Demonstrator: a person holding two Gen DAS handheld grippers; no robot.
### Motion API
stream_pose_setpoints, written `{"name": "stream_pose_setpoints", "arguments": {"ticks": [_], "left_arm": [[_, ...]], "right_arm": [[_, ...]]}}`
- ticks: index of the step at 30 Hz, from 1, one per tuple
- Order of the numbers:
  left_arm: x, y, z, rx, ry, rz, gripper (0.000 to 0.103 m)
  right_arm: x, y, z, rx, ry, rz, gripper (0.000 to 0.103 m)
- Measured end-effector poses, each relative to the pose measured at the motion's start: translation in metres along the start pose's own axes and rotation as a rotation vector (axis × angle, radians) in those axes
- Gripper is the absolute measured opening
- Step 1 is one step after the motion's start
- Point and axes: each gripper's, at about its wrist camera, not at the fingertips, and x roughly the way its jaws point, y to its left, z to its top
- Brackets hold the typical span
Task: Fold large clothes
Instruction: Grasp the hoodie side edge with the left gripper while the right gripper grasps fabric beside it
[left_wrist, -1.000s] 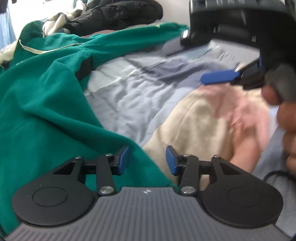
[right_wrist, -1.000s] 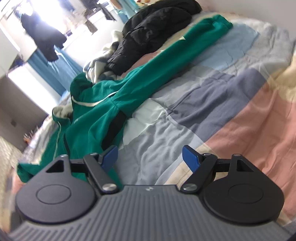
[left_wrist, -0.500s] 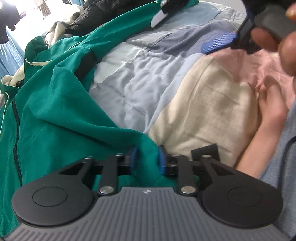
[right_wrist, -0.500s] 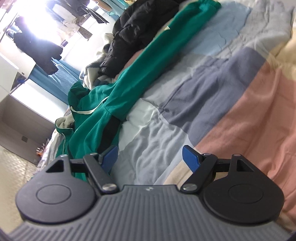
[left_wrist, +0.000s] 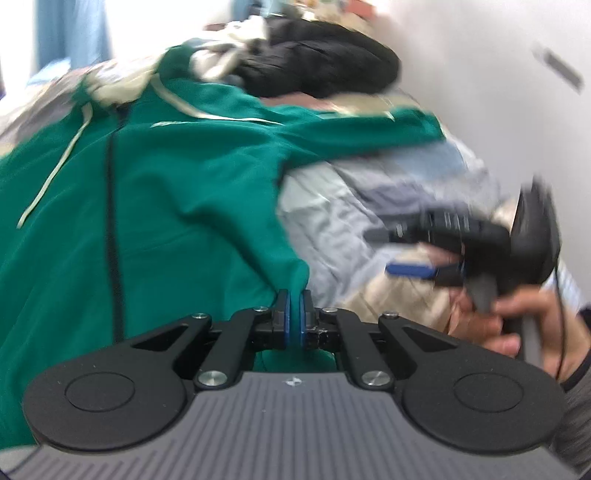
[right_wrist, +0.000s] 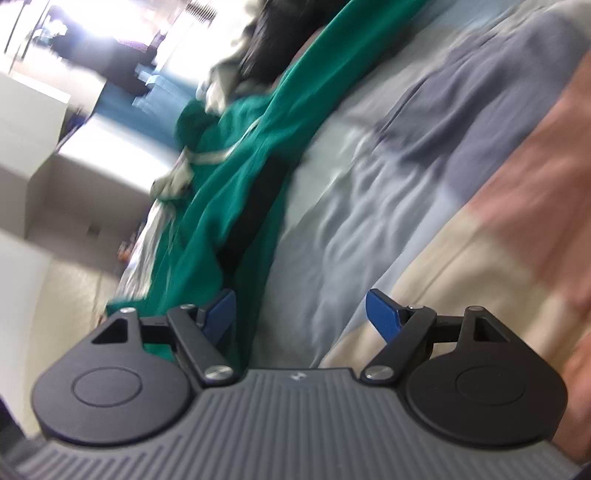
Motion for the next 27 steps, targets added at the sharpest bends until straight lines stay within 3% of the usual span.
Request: {"name": "stream_pose_setpoints", "arguments": {"ticks": [4, 9, 12, 16, 23, 27], "left_arm": [[-0.02, 0.033, -0.003, -0.136, -0.012, -0.041, 0.005], [-0.034, 0.052, -0.011, -0.197, -0.029, -0.063, 0.005], [-0.034, 0.051, -0.017, -0.192, -0.03, -0.075, 0.005], [-0.036, 0.049, -0.022, -0.186, -0.043, -0.082, 0.005], [-0.033, 0.047, -0.025, -0.169, -0.044, -0.071, 0.004], [-0.028, 0.045, -0.023, -0.173, -0.039, -0.057, 0.004]], "right_arm": [[0.011, 0.013, -0.013, -0.028, 0.092, 0.119, 0.079], [0.03, 0.037, -0.035, -0.088, 0.201, 0.237, 0.077], [0.037, 0.046, -0.036, -0.062, 0.192, 0.281, 0.077], [0.057, 0.049, -0.035, 0.083, 0.139, 0.299, 0.076], [0.078, 0.061, -0.053, 0.113, 0.186, 0.338, 0.076], [0.082, 0.065, -0.059, 0.103, 0.216, 0.372, 0.06]]}}
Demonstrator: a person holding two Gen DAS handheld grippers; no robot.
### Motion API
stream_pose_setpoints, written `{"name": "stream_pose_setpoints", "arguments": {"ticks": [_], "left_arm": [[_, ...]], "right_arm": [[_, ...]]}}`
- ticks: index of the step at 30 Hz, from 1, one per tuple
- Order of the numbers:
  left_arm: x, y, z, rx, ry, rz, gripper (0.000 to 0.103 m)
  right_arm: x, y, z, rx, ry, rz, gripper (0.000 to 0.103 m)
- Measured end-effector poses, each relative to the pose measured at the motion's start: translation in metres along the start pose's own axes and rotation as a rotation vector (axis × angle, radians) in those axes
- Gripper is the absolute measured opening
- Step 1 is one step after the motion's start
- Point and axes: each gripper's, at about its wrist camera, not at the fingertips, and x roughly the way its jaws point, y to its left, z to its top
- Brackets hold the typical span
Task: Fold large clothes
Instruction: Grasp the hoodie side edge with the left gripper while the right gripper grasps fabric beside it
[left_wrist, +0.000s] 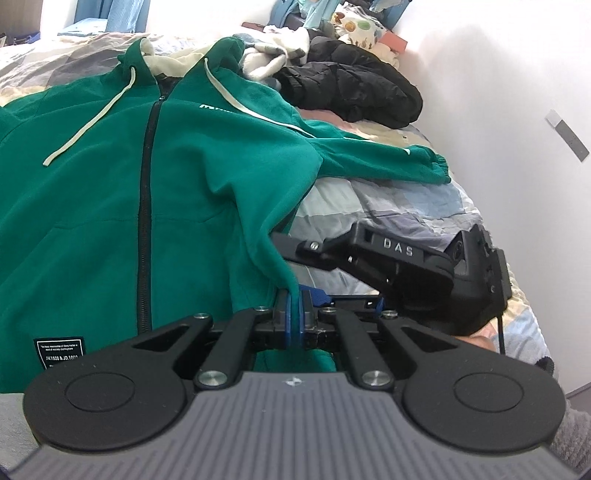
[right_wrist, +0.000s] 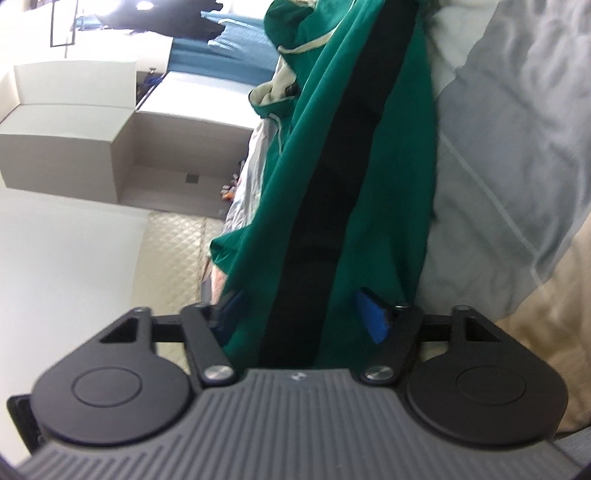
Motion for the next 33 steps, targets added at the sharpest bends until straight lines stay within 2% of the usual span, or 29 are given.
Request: {"name": "stream_pose_setpoints", "arguments": {"ticks": [4, 6, 9, 20, 28, 33], "left_arm": [[0.004, -0.002, 0.0, -0.015, 0.01, 0.011, 0.004], [0.006, -0.003, 0.0, -0.019, 0.017, 0.016, 0.004], [0.008, -0.006, 0.002, -0.016, 0.026, 0.023, 0.005], [0.03, -0.036, -0.006, 0.038, 0.088, -0.02, 0.005], [0.084, -0.07, -0.024, 0.108, 0.208, -0.021, 0.005], [0.112, -0.077, -0.032, 0.119, 0.251, -0.006, 0.005]], "right_arm": [[-0.005, 0.005, -0.005, -0.032, -0.001, 0.001, 0.039], [-0.01, 0.009, -0.007, -0.067, -0.013, -0.003, 0.026], [-0.02, 0.015, -0.01, -0.126, -0.038, -0.033, 0.015], [-0.081, 0.023, -0.019, -0.216, -0.17, -0.163, 0.011], [-0.104, 0.008, -0.023, -0.214, -0.229, -0.349, 0.011], [-0.104, -0.004, -0.02, -0.179, -0.24, -0.407, 0.011]]}}
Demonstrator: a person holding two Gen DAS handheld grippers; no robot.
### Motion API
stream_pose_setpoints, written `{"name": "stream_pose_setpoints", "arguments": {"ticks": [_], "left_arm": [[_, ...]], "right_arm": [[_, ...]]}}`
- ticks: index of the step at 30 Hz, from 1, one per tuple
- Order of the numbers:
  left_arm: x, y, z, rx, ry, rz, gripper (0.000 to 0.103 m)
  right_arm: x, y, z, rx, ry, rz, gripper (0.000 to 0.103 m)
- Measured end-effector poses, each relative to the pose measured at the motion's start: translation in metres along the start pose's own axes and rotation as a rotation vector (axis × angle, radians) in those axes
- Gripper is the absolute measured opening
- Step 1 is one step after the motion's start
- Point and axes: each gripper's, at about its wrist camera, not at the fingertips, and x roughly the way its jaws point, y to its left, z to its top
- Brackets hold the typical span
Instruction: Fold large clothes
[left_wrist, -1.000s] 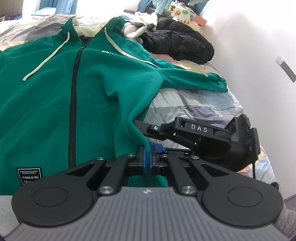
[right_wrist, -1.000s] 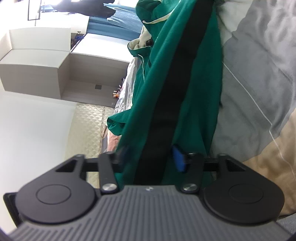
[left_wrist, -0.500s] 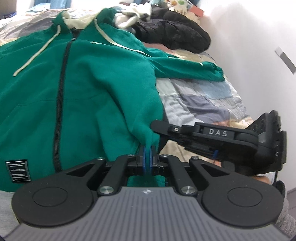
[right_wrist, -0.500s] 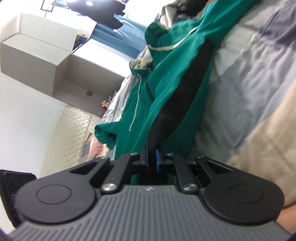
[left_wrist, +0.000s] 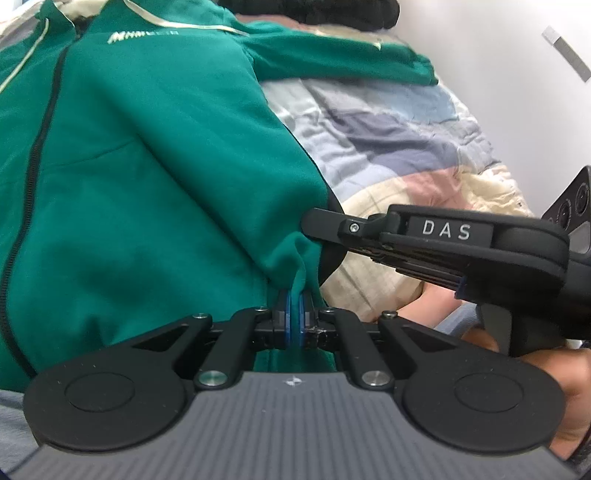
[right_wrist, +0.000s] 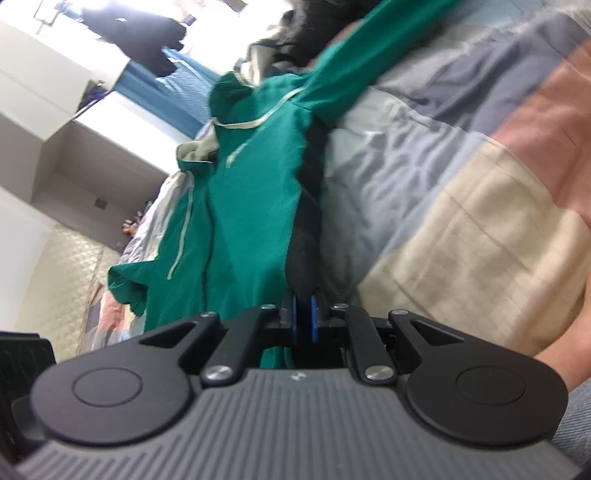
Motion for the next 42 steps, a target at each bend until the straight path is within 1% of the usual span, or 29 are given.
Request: {"name": "stream_pose_setpoints", "arguments": {"ticks": [4, 7, 8, 9, 10, 11, 12, 14, 16, 19, 20, 21, 22, 23, 24, 25, 26, 30, 33, 35, 38, 42], "left_arm": [[0.013, 0.001, 0.002, -0.016, 0.022, 0.005, 0.005], [0.013, 0.003, 0.004, -0.022, 0.024, 0.001, 0.005], [0.013, 0.003, 0.004, -0.023, 0.027, -0.001, 0.005], [0.012, 0.004, 0.004, -0.023, 0.029, -0.005, 0.005], [0.011, 0.004, 0.003, -0.022, 0.029, -0.006, 0.005], [0.01, 0.004, 0.003, -0.018, 0.027, -0.005, 0.005], [0.007, 0.003, 0.003, -0.014, 0.023, -0.008, 0.005], [0.003, 0.002, 0.003, -0.006, 0.013, -0.015, 0.005], [0.001, 0.0, 0.003, -0.002, 0.007, -0.025, 0.005], [-0.003, -0.001, 0.002, -0.001, 0.001, -0.034, 0.005], [-0.003, 0.0, 0.001, -0.002, 0.002, -0.035, 0.005], [-0.003, 0.0, 0.0, -0.006, 0.004, -0.036, 0.005], [-0.003, 0.0, 0.0, -0.011, 0.005, -0.039, 0.005], [-0.003, 0.0, -0.001, -0.015, 0.006, -0.041, 0.005], [-0.002, 0.0, -0.001, -0.018, 0.006, -0.042, 0.005], [-0.002, 0.0, -0.002, -0.02, 0.006, -0.044, 0.005], [-0.002, 0.0, -0.002, -0.021, 0.005, -0.047, 0.005], [-0.004, -0.004, -0.002, -0.007, -0.007, -0.063, 0.005], [-0.001, -0.008, -0.003, 0.008, -0.006, -0.067, 0.005], [0.003, -0.01, -0.005, 0.012, 0.007, -0.071, 0.005], [0.015, -0.01, -0.008, 0.012, 0.031, -0.063, 0.005], [0.023, -0.006, -0.007, -0.012, 0.049, -0.066, 0.005]], "right_arm": [[0.006, -0.01, 0.003, 0.048, 0.028, 0.004, 0.013], [0.006, -0.017, 0.006, 0.082, 0.033, 0.012, 0.02], [0.007, -0.018, 0.008, 0.09, 0.031, 0.016, 0.03], [0.007, -0.018, 0.009, 0.095, 0.016, 0.017, 0.043], [0.008, -0.018, 0.011, 0.096, 0.0, 0.011, 0.051], [0.009, -0.016, 0.013, 0.094, -0.008, 0.002, 0.065], [0.011, -0.016, 0.015, 0.097, -0.006, 0.002, 0.073], [0.021, -0.017, 0.02, 0.109, 0.027, 0.021, 0.073], [0.031, -0.018, 0.021, 0.128, 0.059, 0.014, 0.073], [0.043, -0.019, 0.021, 0.14, 0.099, -0.009, 0.072], [0.044, -0.019, 0.021, 0.141, 0.103, -0.005, 0.068], [0.045, -0.019, 0.02, 0.142, 0.112, 0.009, 0.056], [0.047, -0.019, 0.019, 0.143, 0.126, 0.022, 0.049], [0.048, -0.019, 0.018, 0.143, 0.135, 0.024, 0.03], [0.047, -0.018, 0.017, 0.14, 0.137, 0.015, 0.017], [0.045, -0.018, 0.017, 0.136, 0.129, 0.016, 0.015], [0.042, -0.017, 0.017, 0.132, 0.116, 0.027, 0.009], [0.026, -0.007, 0.016, 0.047, 0.033, 0.03, 0.008], [0.016, -0.003, 0.014, 0.013, -0.031, -0.013, 0.008], [0.014, -0.01, 0.015, 0.05, -0.038, -0.033, 0.008], [0.021, -0.023, 0.018, 0.12, -0.002, -0.05, 0.008], [0.028, -0.022, 0.019, 0.109, 0.009, -0.075, 0.008]]}}
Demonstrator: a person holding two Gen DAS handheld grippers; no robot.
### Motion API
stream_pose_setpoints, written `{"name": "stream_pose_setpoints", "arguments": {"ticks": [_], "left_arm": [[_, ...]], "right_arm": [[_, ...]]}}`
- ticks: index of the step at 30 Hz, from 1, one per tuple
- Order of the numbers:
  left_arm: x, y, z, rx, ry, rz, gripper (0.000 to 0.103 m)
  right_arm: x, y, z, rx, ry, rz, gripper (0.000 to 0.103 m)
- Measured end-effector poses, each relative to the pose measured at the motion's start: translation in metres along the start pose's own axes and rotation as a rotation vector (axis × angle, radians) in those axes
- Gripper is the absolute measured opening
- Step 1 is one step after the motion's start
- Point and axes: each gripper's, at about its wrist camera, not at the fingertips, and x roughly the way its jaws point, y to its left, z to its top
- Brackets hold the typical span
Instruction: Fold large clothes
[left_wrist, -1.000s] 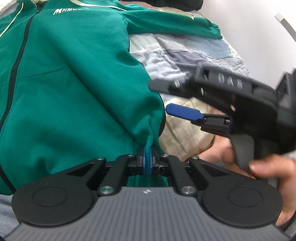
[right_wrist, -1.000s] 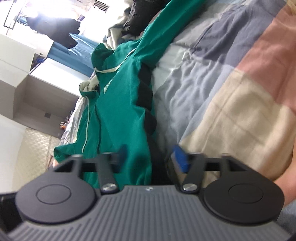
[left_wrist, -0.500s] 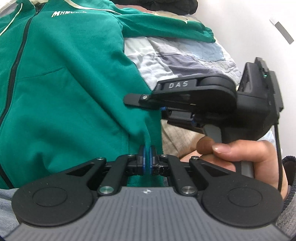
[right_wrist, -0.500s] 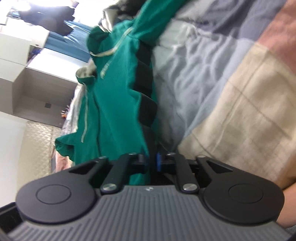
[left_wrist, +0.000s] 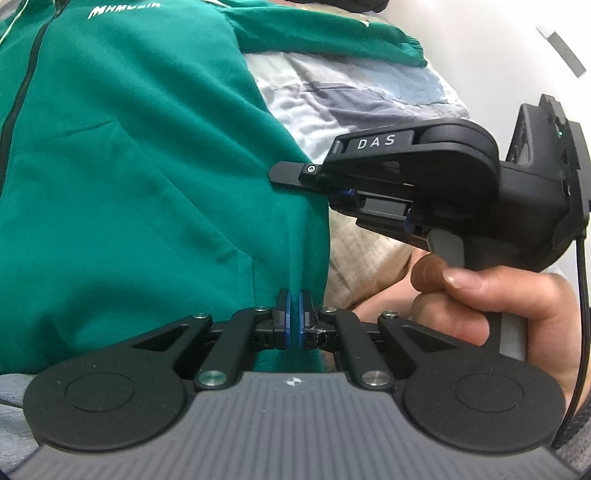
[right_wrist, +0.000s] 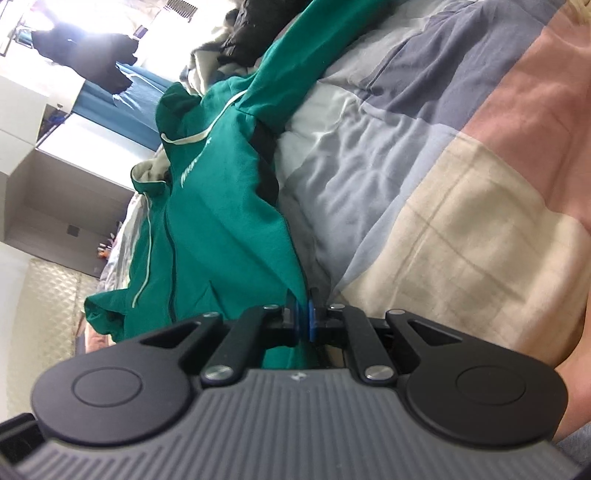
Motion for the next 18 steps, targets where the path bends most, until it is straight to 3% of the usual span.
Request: {"name": "stream_pose_setpoints", "arguments": {"ticks": [5, 10, 14, 18], "left_arm": [[-0.002, -0.001, 0.003, 0.009, 0.003, 0.001, 0.011], [-0.021, -0.004, 0.001, 0.021, -0.036, 0.016, 0.038], [-0.049, -0.004, -0.003, 0.037, -0.097, 0.029, 0.042], [-0.083, -0.002, -0.006, 0.043, -0.177, 0.039, 0.042]], "right_arm": [[0.002, -0.003, 0.002, 0.005, 0.007, 0.026, 0.01], [-0.01, 0.002, 0.001, -0.038, -0.021, 0.041, 0.019], [-0.031, 0.013, -0.001, -0.095, -0.086, 0.016, 0.061], [-0.059, 0.035, -0.005, -0.2, -0.125, 0.021, 0.062]]}}
